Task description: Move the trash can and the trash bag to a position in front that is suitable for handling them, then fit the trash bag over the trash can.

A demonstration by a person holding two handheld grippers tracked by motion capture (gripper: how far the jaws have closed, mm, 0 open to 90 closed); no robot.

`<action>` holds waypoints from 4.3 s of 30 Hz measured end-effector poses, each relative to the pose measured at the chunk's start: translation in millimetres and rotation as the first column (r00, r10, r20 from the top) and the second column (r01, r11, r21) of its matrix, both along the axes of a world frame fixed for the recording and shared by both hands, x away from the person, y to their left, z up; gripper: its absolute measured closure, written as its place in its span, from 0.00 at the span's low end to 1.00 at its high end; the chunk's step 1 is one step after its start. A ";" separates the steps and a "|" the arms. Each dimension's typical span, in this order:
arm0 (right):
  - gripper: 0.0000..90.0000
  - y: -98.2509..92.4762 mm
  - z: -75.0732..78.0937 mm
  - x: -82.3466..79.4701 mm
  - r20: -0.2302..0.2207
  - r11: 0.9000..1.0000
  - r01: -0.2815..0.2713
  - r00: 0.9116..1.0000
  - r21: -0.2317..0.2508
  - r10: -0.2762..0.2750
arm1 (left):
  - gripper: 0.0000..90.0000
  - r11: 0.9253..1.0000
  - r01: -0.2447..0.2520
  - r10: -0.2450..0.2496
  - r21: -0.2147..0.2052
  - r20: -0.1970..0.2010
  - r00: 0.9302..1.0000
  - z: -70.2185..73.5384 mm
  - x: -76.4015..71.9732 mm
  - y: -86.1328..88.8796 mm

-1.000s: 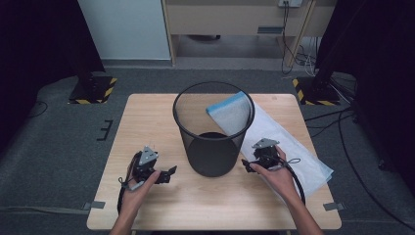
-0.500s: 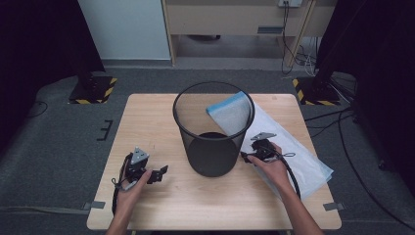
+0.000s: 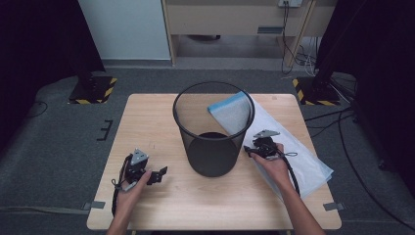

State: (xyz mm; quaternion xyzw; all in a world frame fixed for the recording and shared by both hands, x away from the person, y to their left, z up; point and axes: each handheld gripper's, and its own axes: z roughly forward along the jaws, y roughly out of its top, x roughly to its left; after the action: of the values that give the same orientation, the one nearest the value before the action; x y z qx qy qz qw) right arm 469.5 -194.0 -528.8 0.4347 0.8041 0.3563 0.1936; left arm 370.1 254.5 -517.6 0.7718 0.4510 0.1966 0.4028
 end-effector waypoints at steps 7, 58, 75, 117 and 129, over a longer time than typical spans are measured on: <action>0.46 10.8 -0.1 8.7 -0.017 1.000 -0.001 1.000 -0.019 0.000 | 0.06 1.000 0.007 -0.007 0.008 -0.006 1.000 -0.1 -1.0 -0.1; 1.00 -19.5 178.5 52.5 -0.002 0.989 -0.017 1.000 0.144 0.018 | 0.05 1.000 -0.016 0.015 0.000 0.183 0.983 137.1 81.2 9.2; 1.00 -8.5 223.7 59.7 0.038 0.991 -0.045 0.998 0.125 0.041 | 0.05 1.000 0.015 -0.011 -0.015 0.230 0.973 185.6 84.4 -0.1; 1.00 61.4 293.9 54.1 0.177 0.977 -0.189 0.969 0.094 0.170 | 0.08 0.987 0.150 -0.124 -0.058 0.318 0.940 221.7 122.2 -29.3; 1.00 74.9 298.7 58.3 0.200 0.971 -0.212 0.962 0.111 0.187 | 0.08 0.974 0.218 -0.188 -0.059 0.326 0.926 228.5 139.2 -47.9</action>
State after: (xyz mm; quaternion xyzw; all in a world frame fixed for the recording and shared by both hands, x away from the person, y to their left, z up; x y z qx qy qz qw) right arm 527.8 -119.1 -230.2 0.3275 0.7967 0.4658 0.2026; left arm 509.2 206.6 -289.1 0.7526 0.3064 0.2544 0.5244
